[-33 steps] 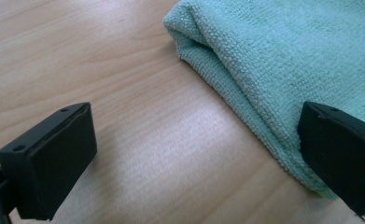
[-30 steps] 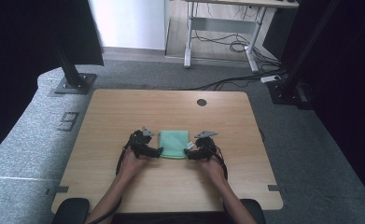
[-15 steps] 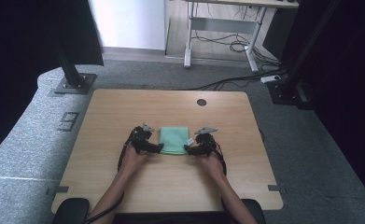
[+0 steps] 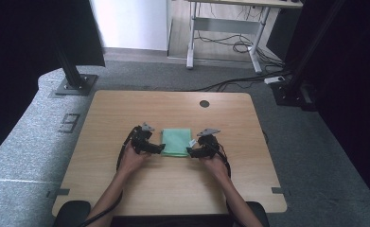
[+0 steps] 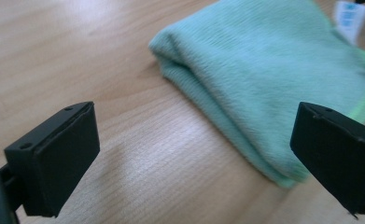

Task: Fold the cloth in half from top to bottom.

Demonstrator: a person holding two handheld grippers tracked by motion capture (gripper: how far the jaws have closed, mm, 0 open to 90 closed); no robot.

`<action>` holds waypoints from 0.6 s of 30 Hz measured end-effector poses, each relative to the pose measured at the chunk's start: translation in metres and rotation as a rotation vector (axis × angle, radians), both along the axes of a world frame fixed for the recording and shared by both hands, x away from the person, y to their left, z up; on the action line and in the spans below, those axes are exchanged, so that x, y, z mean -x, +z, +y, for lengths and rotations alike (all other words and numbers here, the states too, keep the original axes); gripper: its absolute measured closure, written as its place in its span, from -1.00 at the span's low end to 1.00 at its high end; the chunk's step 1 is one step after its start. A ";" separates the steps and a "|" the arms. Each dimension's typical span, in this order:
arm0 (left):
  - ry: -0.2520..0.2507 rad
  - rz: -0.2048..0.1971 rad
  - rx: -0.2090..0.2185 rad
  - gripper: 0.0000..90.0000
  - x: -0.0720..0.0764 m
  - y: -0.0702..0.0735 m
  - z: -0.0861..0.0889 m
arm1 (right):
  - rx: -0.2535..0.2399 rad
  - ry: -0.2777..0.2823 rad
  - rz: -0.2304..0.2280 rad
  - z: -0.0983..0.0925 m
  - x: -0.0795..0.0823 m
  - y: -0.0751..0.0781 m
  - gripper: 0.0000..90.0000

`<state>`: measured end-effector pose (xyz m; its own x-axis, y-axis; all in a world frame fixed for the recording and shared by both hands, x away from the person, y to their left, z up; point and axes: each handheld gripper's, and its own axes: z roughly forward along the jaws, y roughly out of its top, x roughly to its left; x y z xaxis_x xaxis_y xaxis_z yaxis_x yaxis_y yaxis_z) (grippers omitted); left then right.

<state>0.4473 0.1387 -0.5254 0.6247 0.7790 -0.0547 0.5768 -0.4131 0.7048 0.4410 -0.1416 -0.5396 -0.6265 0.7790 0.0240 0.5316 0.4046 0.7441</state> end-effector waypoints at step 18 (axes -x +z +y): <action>-0.082 -0.061 -0.028 -0.97 0.050 0.033 0.015 | 0.002 0.063 -0.068 -0.021 0.035 0.044 -0.80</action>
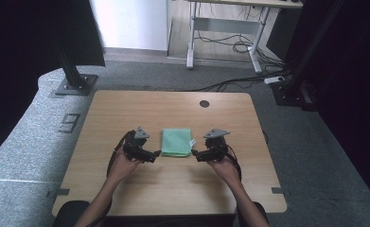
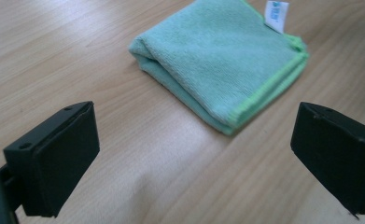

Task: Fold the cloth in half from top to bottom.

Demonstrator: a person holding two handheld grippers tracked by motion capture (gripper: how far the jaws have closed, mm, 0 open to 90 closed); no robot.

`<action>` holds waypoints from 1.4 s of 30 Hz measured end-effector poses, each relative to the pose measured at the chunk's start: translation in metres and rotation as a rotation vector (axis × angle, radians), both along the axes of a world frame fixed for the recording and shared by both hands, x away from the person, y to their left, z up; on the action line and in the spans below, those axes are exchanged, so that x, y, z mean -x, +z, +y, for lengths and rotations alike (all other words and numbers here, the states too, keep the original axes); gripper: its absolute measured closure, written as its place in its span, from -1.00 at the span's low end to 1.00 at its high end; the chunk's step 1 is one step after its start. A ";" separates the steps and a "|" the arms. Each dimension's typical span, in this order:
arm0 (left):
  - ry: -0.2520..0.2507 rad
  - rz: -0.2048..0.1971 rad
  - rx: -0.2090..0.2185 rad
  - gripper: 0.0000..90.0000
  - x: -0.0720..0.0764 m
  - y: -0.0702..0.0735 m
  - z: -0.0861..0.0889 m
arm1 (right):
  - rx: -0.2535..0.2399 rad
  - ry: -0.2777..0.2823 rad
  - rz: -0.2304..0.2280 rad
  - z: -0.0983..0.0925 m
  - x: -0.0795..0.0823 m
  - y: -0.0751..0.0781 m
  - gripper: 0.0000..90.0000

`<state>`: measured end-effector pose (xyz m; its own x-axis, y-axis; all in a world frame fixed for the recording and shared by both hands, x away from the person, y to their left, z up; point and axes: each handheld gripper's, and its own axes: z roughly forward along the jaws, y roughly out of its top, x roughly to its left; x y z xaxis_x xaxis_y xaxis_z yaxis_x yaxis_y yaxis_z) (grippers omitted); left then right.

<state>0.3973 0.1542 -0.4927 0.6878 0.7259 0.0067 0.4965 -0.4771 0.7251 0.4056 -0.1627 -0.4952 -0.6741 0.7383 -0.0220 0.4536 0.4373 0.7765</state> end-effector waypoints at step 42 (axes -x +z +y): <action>0.064 0.078 -0.055 -1.00 0.046 -0.056 0.052 | 0.048 -0.088 0.104 -0.055 0.037 -0.060 -1.00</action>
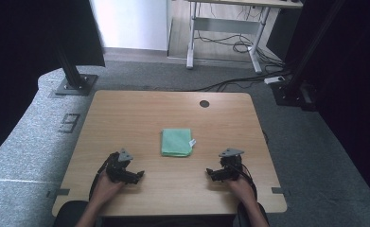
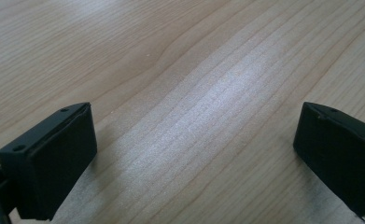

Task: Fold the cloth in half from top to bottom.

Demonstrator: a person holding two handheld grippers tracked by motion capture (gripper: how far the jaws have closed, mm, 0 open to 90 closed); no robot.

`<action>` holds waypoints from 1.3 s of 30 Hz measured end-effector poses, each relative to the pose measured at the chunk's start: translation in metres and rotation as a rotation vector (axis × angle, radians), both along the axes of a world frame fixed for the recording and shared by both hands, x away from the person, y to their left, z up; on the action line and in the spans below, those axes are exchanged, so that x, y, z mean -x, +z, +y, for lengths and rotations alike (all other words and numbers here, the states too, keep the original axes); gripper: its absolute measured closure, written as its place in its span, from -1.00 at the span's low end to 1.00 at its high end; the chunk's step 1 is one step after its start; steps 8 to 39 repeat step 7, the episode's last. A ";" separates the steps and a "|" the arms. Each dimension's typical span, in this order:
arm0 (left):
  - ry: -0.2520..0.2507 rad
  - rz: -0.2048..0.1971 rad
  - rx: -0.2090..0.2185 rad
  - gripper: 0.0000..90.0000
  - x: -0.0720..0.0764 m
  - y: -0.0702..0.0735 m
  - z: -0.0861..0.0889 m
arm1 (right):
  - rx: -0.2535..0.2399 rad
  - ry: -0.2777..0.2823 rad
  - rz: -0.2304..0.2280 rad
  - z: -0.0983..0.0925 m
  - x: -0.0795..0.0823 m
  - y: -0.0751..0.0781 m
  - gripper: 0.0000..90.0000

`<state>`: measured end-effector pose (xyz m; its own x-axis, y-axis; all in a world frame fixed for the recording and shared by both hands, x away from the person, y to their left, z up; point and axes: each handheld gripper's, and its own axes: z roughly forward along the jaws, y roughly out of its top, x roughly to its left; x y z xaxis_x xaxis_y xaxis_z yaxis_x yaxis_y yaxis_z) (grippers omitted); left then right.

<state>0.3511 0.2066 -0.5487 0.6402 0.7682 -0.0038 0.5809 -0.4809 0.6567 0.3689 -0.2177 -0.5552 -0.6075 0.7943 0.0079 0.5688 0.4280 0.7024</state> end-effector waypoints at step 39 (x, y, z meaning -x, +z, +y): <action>0.009 0.000 0.001 -1.00 0.000 0.000 0.000 | -0.010 -0.008 -0.014 0.000 0.000 -0.001 -1.00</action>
